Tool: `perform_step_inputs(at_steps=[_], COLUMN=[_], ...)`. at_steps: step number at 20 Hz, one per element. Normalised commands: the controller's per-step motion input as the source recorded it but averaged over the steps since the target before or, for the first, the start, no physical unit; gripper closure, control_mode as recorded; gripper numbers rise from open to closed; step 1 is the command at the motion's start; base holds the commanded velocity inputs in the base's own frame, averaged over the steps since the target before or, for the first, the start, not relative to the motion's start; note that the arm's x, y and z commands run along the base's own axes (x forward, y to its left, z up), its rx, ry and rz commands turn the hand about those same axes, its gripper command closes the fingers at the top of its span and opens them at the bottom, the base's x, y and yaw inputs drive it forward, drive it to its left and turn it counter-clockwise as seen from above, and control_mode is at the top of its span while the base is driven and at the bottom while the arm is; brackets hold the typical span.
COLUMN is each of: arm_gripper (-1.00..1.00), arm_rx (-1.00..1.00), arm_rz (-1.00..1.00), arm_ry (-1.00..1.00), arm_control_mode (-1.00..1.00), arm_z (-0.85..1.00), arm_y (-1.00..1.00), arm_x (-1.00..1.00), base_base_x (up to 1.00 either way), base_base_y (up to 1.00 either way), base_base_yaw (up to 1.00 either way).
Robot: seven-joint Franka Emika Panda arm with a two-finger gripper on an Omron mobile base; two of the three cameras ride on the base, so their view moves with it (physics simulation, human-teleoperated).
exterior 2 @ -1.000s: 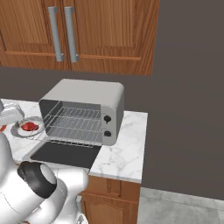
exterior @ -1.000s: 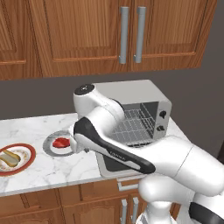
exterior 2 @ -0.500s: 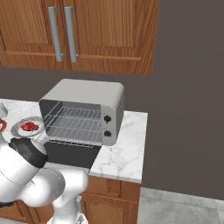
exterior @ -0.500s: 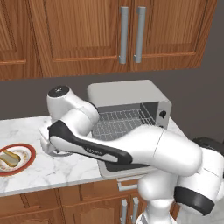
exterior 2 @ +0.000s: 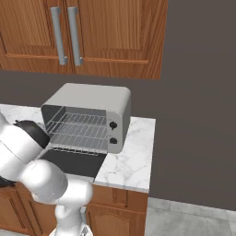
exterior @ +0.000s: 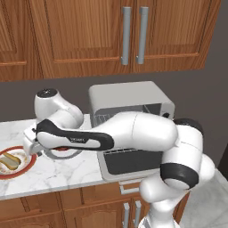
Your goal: Open the toaster oven door. Place the hotdog bun on the top rack in the toaster oven and place the steak on the bottom rack.
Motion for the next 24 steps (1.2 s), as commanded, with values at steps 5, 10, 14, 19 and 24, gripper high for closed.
perform_step_inputs(at_steps=[5, 10, 14, 19, 24], arm_gripper=[-1.00, -1.00, -1.00, -1.00, -1.00], arm_rx=[0.00, 0.00, 0.00, 0.00, 0.00], arm_rz=[0.09, 0.00, -0.03, -0.06, -0.02], arm_ry=[0.00, 0.00, 0.02, 0.01, -0.02], arm_control_mode=[-1.00, -1.00, -1.00, -1.00, -1.00], arm_z=[-0.46, -0.01, -0.21, -0.33, -0.05], arm_y=[0.56, 0.41, 0.31, 0.23, 0.20], arm_x=[0.39, 0.21, 0.18, 0.16, 0.04], base_base_x=[0.00, 0.00, 0.00, 0.00, 0.00], base_base_y=[0.00, 0.00, 0.00, 0.00, 0.00], base_base_yaw=[0.00, 0.00, 0.00, 0.00, 0.00])
